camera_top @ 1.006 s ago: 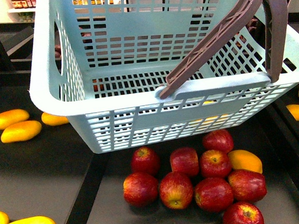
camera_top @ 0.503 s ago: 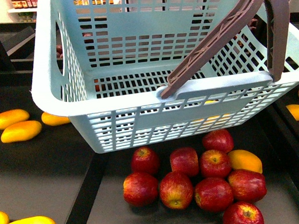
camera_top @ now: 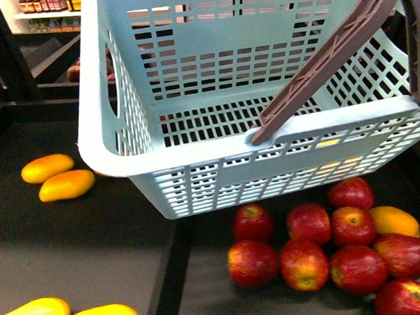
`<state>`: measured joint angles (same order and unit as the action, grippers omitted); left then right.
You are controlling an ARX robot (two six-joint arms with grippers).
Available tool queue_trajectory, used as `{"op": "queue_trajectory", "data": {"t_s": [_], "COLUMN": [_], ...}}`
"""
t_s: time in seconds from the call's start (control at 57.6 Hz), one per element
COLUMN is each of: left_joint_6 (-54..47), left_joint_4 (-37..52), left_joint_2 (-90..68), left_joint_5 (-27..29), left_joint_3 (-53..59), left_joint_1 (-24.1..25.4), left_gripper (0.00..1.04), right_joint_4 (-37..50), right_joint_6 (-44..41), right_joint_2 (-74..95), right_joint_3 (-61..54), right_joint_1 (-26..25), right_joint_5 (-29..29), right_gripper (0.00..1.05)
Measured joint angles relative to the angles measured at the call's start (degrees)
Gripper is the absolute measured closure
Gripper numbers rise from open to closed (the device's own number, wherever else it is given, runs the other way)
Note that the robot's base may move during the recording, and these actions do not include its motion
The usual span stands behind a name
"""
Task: Pick lemon and mango into basket
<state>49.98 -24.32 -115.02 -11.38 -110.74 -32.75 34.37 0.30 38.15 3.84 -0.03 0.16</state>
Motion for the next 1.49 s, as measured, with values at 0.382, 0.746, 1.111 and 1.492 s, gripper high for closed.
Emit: {"op": "queue_trajectory", "data": {"t_s": [0.382,0.746,1.111,1.492], "left_joint_6": [-0.44,-0.7,-0.61,-0.48], "left_joint_4": [0.0,0.0,0.0,0.0], "left_joint_2": [0.0,0.0,0.0,0.0], "left_joint_5": [0.26,0.9,0.61,0.42], "left_joint_3": [0.11,0.11,0.11,0.13], "left_joint_1": [0.55,0.5,0.55,0.55], "left_gripper": [1.0,1.0,1.0,1.0], "right_joint_4": [0.0,0.0,0.0,0.0], "right_joint_6": [0.0,-0.02,-0.02,-0.02], "right_joint_2": [-0.07,0.04,-0.02,-0.02], "right_joint_3": [-0.26,-0.37,-0.37,-0.39], "right_joint_1": [0.0,0.0,0.0,0.0], "right_joint_5": [-0.09,-0.15,-0.17,-0.17], "right_gripper": [0.09,0.09,0.09,0.09]}}
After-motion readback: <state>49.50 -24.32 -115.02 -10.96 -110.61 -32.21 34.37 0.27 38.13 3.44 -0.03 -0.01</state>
